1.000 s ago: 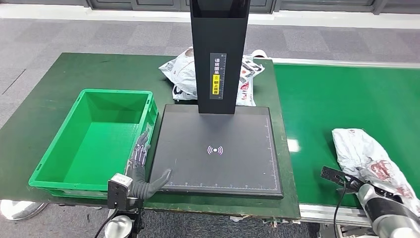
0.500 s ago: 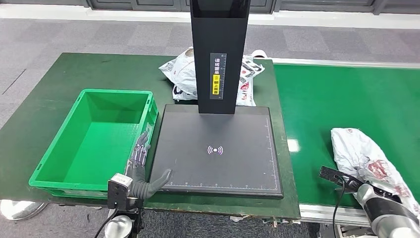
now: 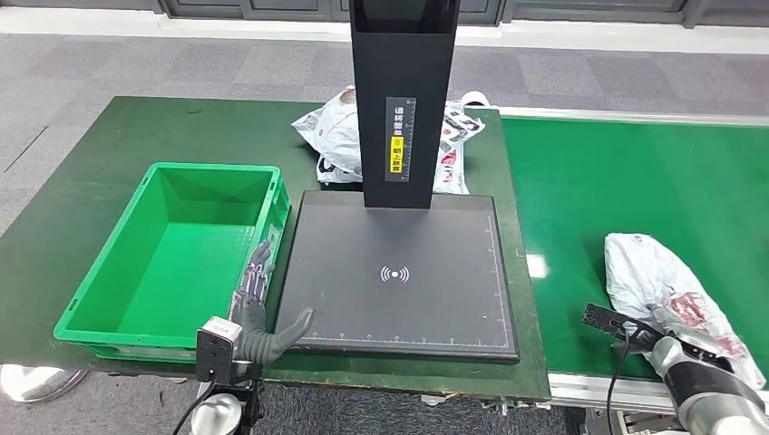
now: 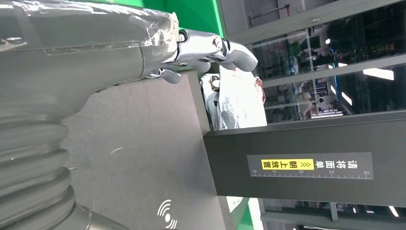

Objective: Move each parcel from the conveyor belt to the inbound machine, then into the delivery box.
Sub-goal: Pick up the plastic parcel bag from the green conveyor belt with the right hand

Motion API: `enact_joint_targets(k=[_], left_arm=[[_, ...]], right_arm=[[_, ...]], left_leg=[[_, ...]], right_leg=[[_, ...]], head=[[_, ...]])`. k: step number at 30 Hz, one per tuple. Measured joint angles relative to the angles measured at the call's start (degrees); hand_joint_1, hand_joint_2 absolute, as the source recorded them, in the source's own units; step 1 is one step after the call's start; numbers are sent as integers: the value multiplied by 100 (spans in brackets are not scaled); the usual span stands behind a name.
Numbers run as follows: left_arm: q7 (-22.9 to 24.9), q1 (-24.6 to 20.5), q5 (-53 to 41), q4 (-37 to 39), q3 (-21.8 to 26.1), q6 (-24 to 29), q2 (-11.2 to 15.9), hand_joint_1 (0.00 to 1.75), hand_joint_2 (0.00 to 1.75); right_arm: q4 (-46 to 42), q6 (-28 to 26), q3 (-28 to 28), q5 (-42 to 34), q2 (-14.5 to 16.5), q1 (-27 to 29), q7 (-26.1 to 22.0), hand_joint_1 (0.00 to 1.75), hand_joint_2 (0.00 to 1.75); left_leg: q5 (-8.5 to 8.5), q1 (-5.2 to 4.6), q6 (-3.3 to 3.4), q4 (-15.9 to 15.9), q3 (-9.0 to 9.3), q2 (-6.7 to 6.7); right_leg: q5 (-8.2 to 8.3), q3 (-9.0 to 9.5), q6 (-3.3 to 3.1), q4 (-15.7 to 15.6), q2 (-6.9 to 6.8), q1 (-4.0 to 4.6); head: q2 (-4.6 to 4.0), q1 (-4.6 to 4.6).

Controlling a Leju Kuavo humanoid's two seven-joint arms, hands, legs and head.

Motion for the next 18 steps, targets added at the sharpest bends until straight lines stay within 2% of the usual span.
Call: enact_joint_targets(k=[4,8,18], left_arm=[[2,4,0,-5,0,-2,0,0,175],[9,18,-1,-25,2,-7,0,0,175],[11,24,84,-46,50,-103,2,0,175]], right_arm=[[-22,-32,0,-17,10,24,-28,0,175],[-49,-103,0,-37,24,53,-82,175,175],[-147,-196,-2,-54,36,38,-179,175,175]], left_leg=[[-1,0,1,0,0,0],[-1,0,2,1,1,1],[-1,2,2,2,2,1]], right_leg=[[0,1,0,0,0,0],[0,2,1,0,0,0],[1,2,3,0,0,3]], head=[[0,0],[0,0],[0,0]])
